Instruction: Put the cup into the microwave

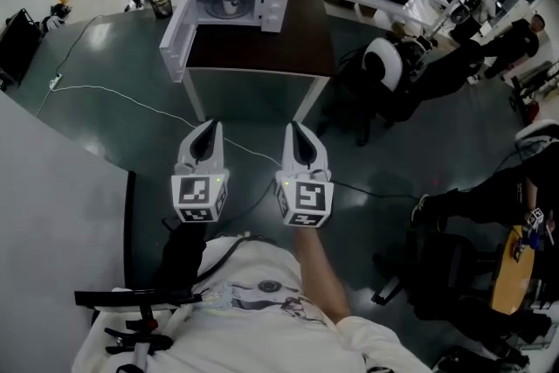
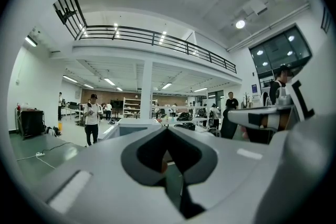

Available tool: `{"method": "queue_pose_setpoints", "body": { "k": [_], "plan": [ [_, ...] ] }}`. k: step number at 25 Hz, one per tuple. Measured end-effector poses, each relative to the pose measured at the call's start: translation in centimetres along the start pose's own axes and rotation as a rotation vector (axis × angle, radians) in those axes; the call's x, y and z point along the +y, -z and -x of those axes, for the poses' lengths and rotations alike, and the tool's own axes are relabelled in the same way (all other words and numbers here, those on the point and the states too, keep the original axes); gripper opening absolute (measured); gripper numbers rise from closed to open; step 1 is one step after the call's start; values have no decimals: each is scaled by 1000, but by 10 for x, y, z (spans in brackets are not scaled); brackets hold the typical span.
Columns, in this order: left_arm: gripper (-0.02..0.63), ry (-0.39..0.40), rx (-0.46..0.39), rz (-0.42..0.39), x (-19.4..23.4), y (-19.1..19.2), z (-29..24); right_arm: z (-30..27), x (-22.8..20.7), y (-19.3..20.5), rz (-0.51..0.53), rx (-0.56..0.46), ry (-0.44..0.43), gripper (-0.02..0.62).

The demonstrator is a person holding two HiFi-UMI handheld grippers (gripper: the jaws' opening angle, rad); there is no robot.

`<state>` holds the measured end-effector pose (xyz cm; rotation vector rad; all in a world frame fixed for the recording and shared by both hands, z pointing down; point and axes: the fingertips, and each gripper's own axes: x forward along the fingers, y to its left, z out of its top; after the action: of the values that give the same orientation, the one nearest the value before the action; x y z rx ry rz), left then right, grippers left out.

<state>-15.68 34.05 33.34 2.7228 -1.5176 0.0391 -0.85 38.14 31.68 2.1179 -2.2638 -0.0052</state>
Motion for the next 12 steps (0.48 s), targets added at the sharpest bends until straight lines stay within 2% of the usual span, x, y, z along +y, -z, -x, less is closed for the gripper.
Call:
{"method": "queue_pose_setpoints", "body": {
  "k": [12],
  "plan": [
    [-3,14,28,-1,2,9,3,0,10,13,-3,28,-16,-2]
  ]
}}
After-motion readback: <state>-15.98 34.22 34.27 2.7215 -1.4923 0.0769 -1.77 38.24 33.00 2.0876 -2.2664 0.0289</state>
